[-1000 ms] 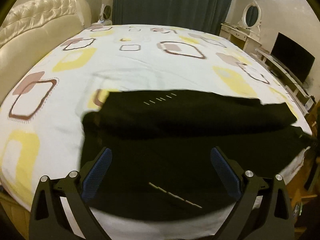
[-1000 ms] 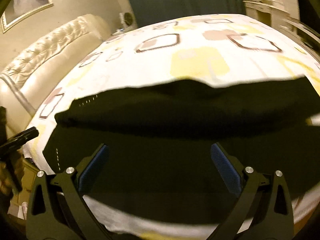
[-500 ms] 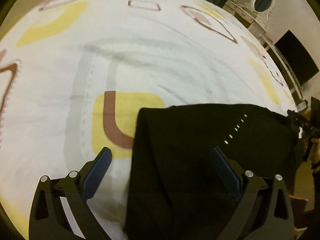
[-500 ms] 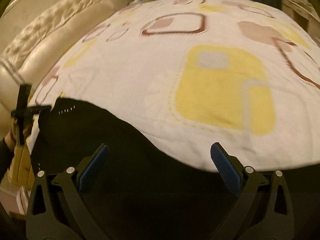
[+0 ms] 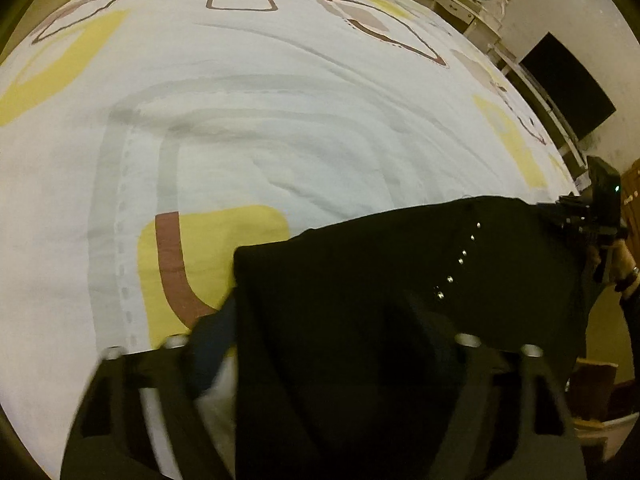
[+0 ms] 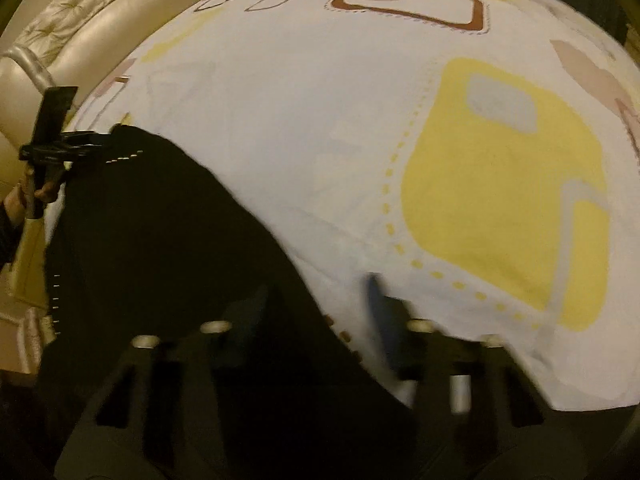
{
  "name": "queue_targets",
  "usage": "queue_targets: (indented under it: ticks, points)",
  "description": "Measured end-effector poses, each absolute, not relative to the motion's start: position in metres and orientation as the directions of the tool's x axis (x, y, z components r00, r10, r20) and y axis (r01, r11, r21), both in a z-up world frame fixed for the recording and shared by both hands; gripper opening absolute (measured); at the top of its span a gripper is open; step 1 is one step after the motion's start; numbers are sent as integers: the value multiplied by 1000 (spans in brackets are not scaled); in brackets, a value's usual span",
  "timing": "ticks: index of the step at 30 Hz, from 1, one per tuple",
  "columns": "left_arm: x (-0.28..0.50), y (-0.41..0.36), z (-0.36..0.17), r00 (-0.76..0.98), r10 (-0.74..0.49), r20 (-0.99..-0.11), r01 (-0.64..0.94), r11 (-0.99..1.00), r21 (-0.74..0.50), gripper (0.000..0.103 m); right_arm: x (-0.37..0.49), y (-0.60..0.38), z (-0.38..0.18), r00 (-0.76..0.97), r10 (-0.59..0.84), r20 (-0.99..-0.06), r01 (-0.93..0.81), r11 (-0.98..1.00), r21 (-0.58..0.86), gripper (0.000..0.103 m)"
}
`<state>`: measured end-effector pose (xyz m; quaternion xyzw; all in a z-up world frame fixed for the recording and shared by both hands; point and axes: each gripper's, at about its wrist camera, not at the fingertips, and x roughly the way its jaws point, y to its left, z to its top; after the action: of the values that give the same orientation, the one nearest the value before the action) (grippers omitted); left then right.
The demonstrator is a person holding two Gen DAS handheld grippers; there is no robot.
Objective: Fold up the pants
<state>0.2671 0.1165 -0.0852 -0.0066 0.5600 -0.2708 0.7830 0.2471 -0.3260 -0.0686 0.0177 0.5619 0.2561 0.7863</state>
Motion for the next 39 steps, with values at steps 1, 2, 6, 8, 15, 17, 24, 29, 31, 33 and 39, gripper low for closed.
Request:
queue_targets:
  ticks: [1,2,6,8,15,17,24,29,31,33,39]
  points:
    - [268,115,-85,225,-426,-876,416,855,-309,48,246,-322,-68,241,404,-882,-395,871,292,10]
    - [270,114,-85,228,-417,-880,412,860,-301,40,244,-318,-67,249,380,-891,-406,876,260,9]
    - [276,114,-70,278,-427,-860,382,871,-309,31,248,-317,-57,315,325,-892,-376,905,197,8]
    - [278,115,-60,324,-425,-845,379,877,-296,31,253,-322,-48,374,295,-879,-341,925,166,8]
    - [279,118,-29,414,-465,-782,337,877,-342,31,246,-309,-13,554,169,-815,-316,949,-18,7]
    - [269,121,-22,430,-485,-762,333,869,-365,31,231,-306,-3,594,166,-787,-314,949,-37,7]
    - [207,130,1,482,-513,-710,337,857,-391,31,143,-296,26,692,180,-700,-325,942,-79,7]
    - [153,142,4,506,-522,-686,315,853,-417,31,72,-285,22,726,179,-664,-330,938,-107,7]
    - [137,148,0,505,-525,-684,302,851,-430,31,48,-280,11,722,183,-667,-333,937,-104,7]
    - [118,155,-10,503,-519,-691,280,855,-438,31,29,-275,1,713,180,-678,-338,935,-106,7]
    - [86,165,-34,485,-521,-703,240,852,-466,32,-2,-262,-38,654,163,-738,-361,925,-115,8]
